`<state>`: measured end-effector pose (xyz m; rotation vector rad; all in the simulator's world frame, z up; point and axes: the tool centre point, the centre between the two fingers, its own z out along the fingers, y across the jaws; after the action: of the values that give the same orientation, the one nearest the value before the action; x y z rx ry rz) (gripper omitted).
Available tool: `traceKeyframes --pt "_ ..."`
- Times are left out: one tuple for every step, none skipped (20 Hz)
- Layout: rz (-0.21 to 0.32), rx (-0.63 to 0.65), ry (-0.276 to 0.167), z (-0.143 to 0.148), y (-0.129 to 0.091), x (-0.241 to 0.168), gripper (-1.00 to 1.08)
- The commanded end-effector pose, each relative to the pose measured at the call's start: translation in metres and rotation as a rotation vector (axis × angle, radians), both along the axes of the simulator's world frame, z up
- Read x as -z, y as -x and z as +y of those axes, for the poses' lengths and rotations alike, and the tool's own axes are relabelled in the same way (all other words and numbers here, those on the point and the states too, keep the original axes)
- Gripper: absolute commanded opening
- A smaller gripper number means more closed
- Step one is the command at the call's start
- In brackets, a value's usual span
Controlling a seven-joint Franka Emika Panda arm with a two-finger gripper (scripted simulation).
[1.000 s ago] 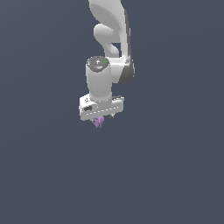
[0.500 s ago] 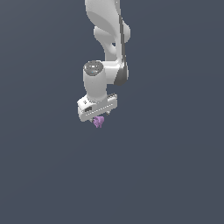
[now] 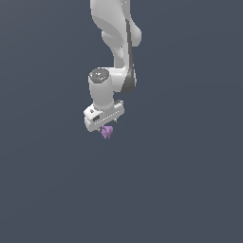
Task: Pick up the object and move it to a goal position.
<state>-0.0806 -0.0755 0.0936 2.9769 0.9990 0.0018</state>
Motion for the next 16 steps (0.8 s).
traceKeyframes --pt "0.001 -0.018 -0.001 -0.001 0.003 0.002 1.00" --pt "0.001 -0.022 -0.001 -0.001 0.004 0.003 1.00" --pt "0.001 -0.025 -0.001 -0.001 0.004 0.003 1.00" --pt "0.002 -0.027 -0.001 -0.002 0.004 0.003 1.00" --pt "0.002 -0.027 -0.001 -0.002 0.004 0.003 1.00" --pt "0.002 -0.023 -0.001 -0.002 0.004 0.003 1.00" --pt "0.002 -0.023 -0.001 -0.002 0.004 0.003 1.00" --pt "0.002 -0.023 -0.001 -0.002 0.004 0.004 1.00" --pt "0.002 -0.023 -0.001 -0.002 0.004 0.006 1.00" --pt "0.002 -0.024 -0.001 -0.001 0.004 0.008 1.00" --pt "0.002 -0.024 -0.001 -0.002 0.004 0.011 1.00" --pt "0.002 -0.024 -0.001 -0.001 0.004 0.015 1.00" --pt "0.002 -0.025 -0.001 -0.001 0.005 0.019 1.00" --pt "0.002 -0.025 -0.001 -0.001 0.005 0.024 1.00" --pt "0.002 -0.026 -0.001 -0.001 0.005 0.029 1.00" --pt "0.002 -0.026 -0.001 -0.001 0.005 0.035 1.00"
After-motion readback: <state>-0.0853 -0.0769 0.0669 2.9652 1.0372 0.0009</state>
